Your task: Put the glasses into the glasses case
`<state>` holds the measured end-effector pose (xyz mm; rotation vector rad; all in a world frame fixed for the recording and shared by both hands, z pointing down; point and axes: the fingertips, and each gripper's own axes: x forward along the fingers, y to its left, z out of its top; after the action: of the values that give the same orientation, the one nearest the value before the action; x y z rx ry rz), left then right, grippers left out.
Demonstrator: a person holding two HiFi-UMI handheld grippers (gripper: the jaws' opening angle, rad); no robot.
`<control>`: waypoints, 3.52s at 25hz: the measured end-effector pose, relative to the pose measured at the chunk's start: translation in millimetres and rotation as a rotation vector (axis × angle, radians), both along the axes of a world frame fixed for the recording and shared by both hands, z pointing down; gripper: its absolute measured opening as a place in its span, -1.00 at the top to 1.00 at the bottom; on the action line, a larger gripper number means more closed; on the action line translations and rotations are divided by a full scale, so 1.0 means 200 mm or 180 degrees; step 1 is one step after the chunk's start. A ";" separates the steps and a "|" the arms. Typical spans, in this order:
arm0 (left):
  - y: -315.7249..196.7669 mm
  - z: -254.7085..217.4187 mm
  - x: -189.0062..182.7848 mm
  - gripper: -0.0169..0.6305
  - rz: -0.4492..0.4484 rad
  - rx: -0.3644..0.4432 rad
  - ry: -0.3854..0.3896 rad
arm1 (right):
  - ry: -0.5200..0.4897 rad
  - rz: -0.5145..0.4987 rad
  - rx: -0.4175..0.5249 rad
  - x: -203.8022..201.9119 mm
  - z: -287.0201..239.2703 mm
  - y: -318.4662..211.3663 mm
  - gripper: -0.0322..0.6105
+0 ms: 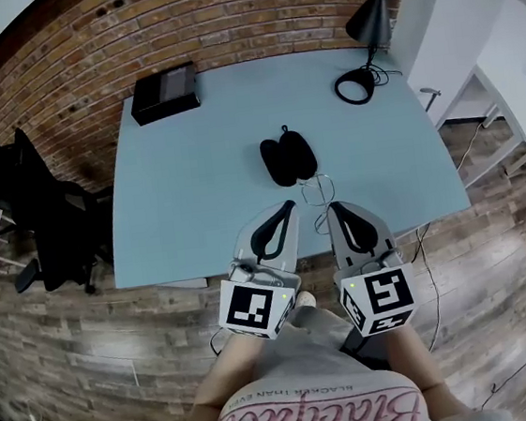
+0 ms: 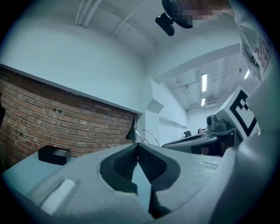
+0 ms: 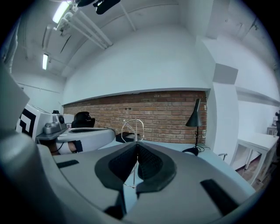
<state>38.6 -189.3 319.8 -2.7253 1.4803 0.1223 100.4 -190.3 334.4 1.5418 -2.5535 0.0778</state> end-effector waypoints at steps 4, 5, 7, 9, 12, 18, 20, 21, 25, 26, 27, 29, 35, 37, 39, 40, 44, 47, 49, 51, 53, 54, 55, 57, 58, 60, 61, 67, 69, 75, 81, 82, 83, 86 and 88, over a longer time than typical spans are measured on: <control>-0.09 0.05 0.03 0.93 -0.0035 -0.0078 -0.0031 | -0.0023 -0.0039 -0.0076 0.03 0.04 -0.13 0.86; -0.11 0.06 0.03 0.93 -0.0052 -0.0102 -0.0032 | -0.0021 -0.0057 -0.0094 0.03 0.06 -0.15 0.86; -0.16 0.08 0.01 0.93 -0.0086 -0.0142 -0.0030 | -0.0010 -0.0091 -0.0118 0.02 0.08 -0.20 0.86; -0.22 0.10 -0.01 0.93 -0.0119 -0.0162 -0.0039 | 0.0001 -0.0106 -0.0137 0.02 0.10 -0.25 0.86; -0.31 0.12 -0.04 0.93 -0.0128 -0.0196 -0.0048 | 0.0018 -0.0091 -0.0178 0.01 0.13 -0.35 0.86; -0.55 0.18 -0.09 0.93 -0.0096 -0.0314 -0.0064 | 0.0105 -0.0053 -0.0299 -0.03 0.20 -0.56 0.86; -0.64 0.20 -0.11 0.93 -0.0099 -0.0339 -0.0051 | 0.0161 -0.0058 -0.0351 -0.05 0.24 -0.64 0.86; -0.68 0.21 -0.12 0.93 -0.0095 -0.0359 -0.0042 | 0.0193 -0.0055 -0.0382 -0.05 0.26 -0.67 0.86; -0.82 0.28 -0.14 0.93 -0.0052 -0.0481 -0.0036 | 0.0315 -0.0032 -0.0558 -0.07 0.36 -0.82 0.86; -0.85 0.30 -0.15 0.93 -0.0035 -0.0514 -0.0046 | 0.0341 -0.0038 -0.0607 -0.07 0.39 -0.85 0.86; -0.88 0.32 -0.15 0.93 -0.0016 -0.0548 -0.0056 | 0.0369 -0.0045 -0.0656 -0.08 0.42 -0.89 0.86; -0.94 0.36 -0.15 0.93 0.0019 -0.0626 -0.0074 | 0.0434 -0.0046 -0.0756 -0.08 0.48 -0.96 0.86; -1.09 0.51 -0.18 0.93 0.0029 -0.0879 -0.0071 | 0.0611 -0.0006 -0.1130 -0.07 0.71 -1.14 0.86; -1.13 0.55 -0.19 0.93 0.0025 -0.0950 -0.0063 | 0.0605 -0.0048 -0.1289 -0.08 0.78 -1.18 0.86; -1.16 0.59 -0.20 0.93 0.0010 -0.1014 -0.0060 | 0.0621 -0.0072 -0.1459 -0.09 0.84 -1.22 0.86; -1.18 0.61 -0.20 0.93 0.0000 -0.1044 -0.0058 | 0.0652 -0.0065 -0.1539 -0.09 0.87 -1.24 0.86; -1.22 0.66 -0.22 0.93 -0.0025 -0.1144 -0.0030 | 0.0852 0.0029 -0.1876 -0.08 1.01 -1.30 0.86; -1.23 0.70 -0.24 0.93 -0.0027 -0.1217 0.0000 | 0.1012 0.0080 -0.2059 -0.09 1.09 -1.32 0.86; -1.24 0.72 -0.25 0.93 -0.0026 -0.1252 0.0018 | 0.1067 0.0086 -0.2152 -0.10 1.13 -1.33 0.86; -1.25 0.74 -0.25 0.93 -0.0024 -0.1276 0.0036 | 0.1109 0.0110 -0.2216 -0.10 1.17 -1.34 0.86; -1.26 0.76 -0.26 0.93 -0.0029 -0.1297 0.0040 | 0.1191 0.0157 -0.2268 -0.10 1.21 -1.36 0.86; -1.26 0.76 -0.27 0.93 -0.0037 -0.1306 0.0039 | 0.1246 0.0183 -0.2304 -0.09 1.22 -1.37 0.86; -1.26 0.77 -0.28 0.93 -0.0048 -0.1313 0.0042 | 0.1299 0.0206 -0.2345 -0.09 1.24 -1.37 0.86; -1.27 0.77 -0.30 0.93 -0.0072 -0.1320 0.0063 | 0.1396 0.0213 -0.2429 -0.09 1.27 -1.37 0.86; -1.28 0.77 -0.31 0.93 -0.0083 -0.1322 0.0075 | 0.1440 0.0205 -0.2467 -0.09 1.28 -1.37 0.86; -1.28 0.77 -0.32 0.93 -0.0093 -0.1329 0.0103 | 0.1522 0.0227 -0.2497 -0.09 1.30 -1.37 0.86; -1.28 0.77 -0.33 0.93 -0.0097 -0.1334 0.0115 | 0.1569 0.0260 -0.2486 -0.09 1.30 -1.37 0.86; -1.26 0.75 -0.37 0.93 -0.0148 -0.1322 0.0140 | 0.1761 0.0400 -0.2422 -0.07 1.32 -1.38 0.85; -1.25 0.75 -0.38 0.93 -0.0160 -0.1314 0.0145 | 0.1748 0.0384 -0.2401 -0.08 1.33 -1.37 0.84; -1.21 0.71 -0.38 0.93 -0.0159 -0.1260 0.0158 | 0.1599 0.0376 -0.2224 -0.07 1.25 -1.35 0.78; -1.16 0.64 -0.33 0.93 -0.0119 -0.1127 0.0164 | 0.1111 0.0443 -0.2013 -0.01 1.10 -1.32 0.78; -1.15 0.63 -0.32 0.93 -0.0120 -0.1104 0.0164 | 0.1033 0.0461 -0.1986 0.00 1.07 -1.31 0.78; -1.14 0.61 -0.32 0.93 -0.0124 -0.1080 0.0166 | 0.0970 0.0474 -0.1967 0.01 1.05 -1.29 0.78; -1.11 0.56 -0.31 0.93 -0.0132 -0.0992 0.0173 | 0.0831 0.0476 -0.1904 0.04 0.98 -1.25 0.78; -1.09 0.52 -0.30 0.93 -0.0128 -0.0921 0.0178 | 0.0737 0.0441 -0.1843 0.04 0.93 -1.22 0.81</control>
<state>-22.3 -407.1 423.0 -2.9316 1.6880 -0.0196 108.7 -434.3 521.0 1.3894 -1.9970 0.5640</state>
